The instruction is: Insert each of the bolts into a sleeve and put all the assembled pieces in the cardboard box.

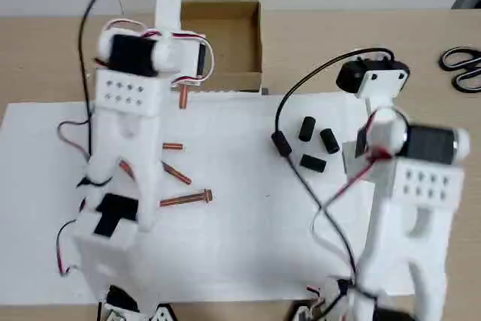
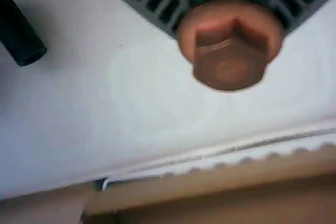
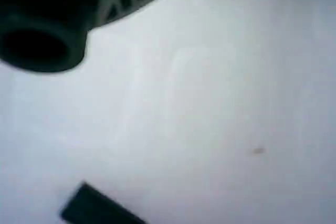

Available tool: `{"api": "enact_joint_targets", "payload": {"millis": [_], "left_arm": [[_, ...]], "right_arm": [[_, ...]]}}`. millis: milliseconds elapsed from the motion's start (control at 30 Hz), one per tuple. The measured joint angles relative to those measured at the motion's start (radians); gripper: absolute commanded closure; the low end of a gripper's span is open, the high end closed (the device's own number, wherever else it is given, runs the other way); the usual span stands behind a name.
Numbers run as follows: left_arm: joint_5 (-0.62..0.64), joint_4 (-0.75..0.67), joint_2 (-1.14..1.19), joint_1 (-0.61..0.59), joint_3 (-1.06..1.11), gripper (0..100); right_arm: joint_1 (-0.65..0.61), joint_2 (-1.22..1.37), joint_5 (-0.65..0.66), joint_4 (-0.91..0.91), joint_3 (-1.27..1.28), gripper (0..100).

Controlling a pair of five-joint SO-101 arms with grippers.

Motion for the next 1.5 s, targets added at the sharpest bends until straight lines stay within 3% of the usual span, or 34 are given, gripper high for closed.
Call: {"api": "enact_joint_targets", "payload": {"millis": [267, 633, 1000, 1267, 1500], "left_arm": [[-0.058, 0.0, -0.287, -0.002, 0.137, 100], [-0.06, -0.002, -0.853, -0.017, 0.692, 100], [0.006, -0.29, -1.324, -0.201, 1.313, 100], [0.006, -0.5, -1.599, -0.207, 1.688, 100], [0.006, -0.647, -1.815, -0.207, 1.93, 100]], "right_arm": [[-0.074, -0.307, 0.0, -0.008, 0.072, 99.7], [-0.08, -0.586, -0.092, -0.092, 0.336, 99.7], [-0.081, -0.786, -0.118, -0.279, 0.655, 99.7], [-0.091, -0.898, -0.12, -0.437, 0.875, 99.7], [-0.238, -1.054, -0.12, -0.578, 1.089, 99.7]]}}
